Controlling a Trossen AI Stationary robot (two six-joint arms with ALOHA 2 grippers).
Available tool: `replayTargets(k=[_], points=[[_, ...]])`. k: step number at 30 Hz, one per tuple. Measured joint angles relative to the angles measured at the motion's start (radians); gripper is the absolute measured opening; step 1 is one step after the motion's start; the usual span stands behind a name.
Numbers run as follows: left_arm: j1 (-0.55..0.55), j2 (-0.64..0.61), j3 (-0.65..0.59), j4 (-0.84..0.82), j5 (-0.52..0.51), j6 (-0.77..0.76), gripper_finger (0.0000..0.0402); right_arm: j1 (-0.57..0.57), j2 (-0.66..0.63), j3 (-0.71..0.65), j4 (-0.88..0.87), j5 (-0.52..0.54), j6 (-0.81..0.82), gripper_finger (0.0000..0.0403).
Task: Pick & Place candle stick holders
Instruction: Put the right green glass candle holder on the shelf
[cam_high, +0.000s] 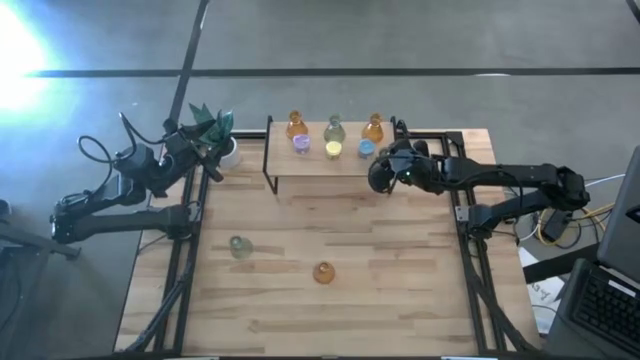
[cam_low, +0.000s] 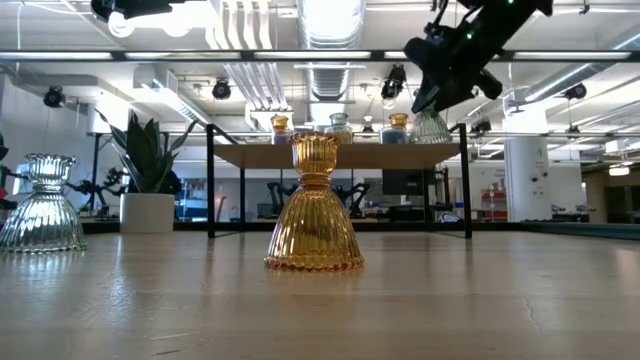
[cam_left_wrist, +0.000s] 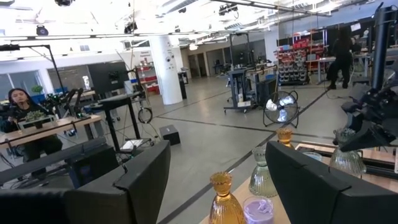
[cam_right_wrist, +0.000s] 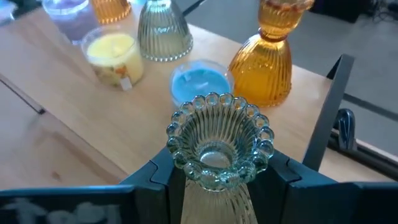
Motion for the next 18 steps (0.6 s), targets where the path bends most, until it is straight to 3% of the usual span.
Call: replayTargets(k=[18], points=[[0.0, 0.0, 0.0, 0.002, 0.0, 0.0, 0.0268, -0.061, 0.027, -0.035, 0.081, -0.001, -0.077, 0.0123]])
